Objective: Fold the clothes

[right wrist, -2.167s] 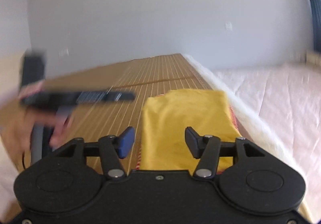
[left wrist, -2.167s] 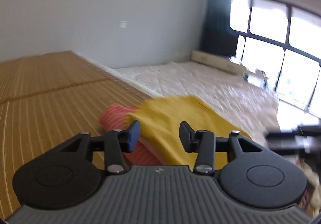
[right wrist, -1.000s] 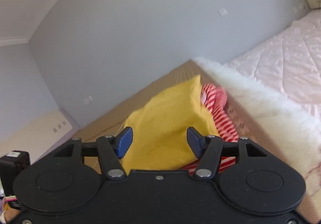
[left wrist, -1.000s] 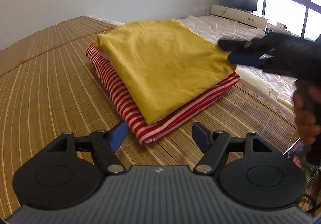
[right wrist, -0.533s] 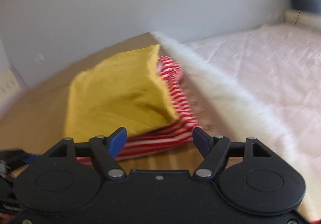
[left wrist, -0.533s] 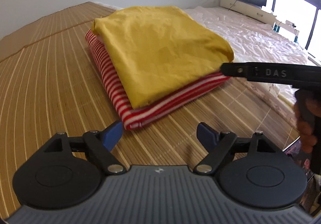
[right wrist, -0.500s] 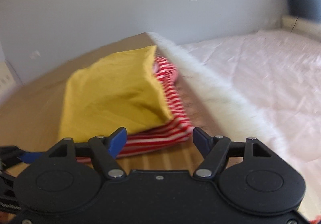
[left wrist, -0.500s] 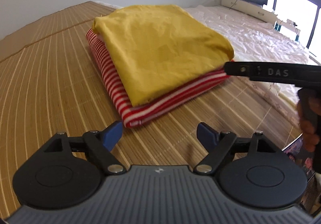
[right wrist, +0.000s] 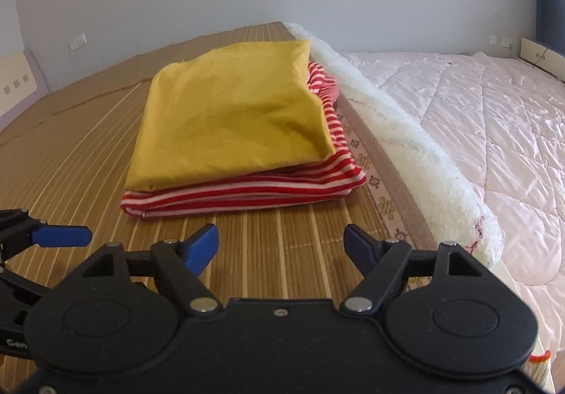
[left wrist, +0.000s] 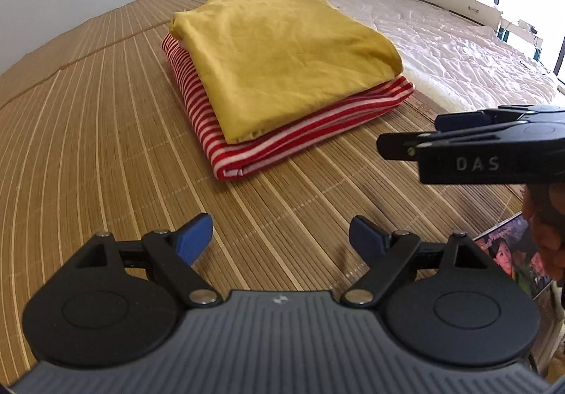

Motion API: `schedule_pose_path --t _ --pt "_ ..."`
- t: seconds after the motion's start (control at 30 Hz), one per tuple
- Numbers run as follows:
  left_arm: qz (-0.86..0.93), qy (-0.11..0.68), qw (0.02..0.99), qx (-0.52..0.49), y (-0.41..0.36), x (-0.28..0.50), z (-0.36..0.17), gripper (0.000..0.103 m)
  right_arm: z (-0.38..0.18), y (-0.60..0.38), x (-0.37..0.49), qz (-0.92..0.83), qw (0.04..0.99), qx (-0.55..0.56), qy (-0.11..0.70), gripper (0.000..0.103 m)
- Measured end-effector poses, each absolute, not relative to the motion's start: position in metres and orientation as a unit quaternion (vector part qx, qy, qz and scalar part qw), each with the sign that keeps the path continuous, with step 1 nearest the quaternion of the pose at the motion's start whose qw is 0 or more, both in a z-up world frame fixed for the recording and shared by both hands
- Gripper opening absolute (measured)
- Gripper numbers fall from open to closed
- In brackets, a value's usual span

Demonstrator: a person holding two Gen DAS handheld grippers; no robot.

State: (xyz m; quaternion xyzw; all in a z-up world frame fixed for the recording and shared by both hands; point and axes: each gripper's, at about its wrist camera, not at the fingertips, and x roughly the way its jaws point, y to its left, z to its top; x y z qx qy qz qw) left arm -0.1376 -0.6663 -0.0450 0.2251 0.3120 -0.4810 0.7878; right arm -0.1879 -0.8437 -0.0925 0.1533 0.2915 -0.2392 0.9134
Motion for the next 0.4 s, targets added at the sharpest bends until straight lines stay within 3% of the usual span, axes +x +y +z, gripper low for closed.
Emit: schedule_pose_path --t 0.4 --pt "-0.472 0.324 0.79 0.22 -0.6622 -0.134 -0.0475 0.088 -0.0967 -0.8331 -0.1835 -0.234 0.911 0.144 0.308 0.079"
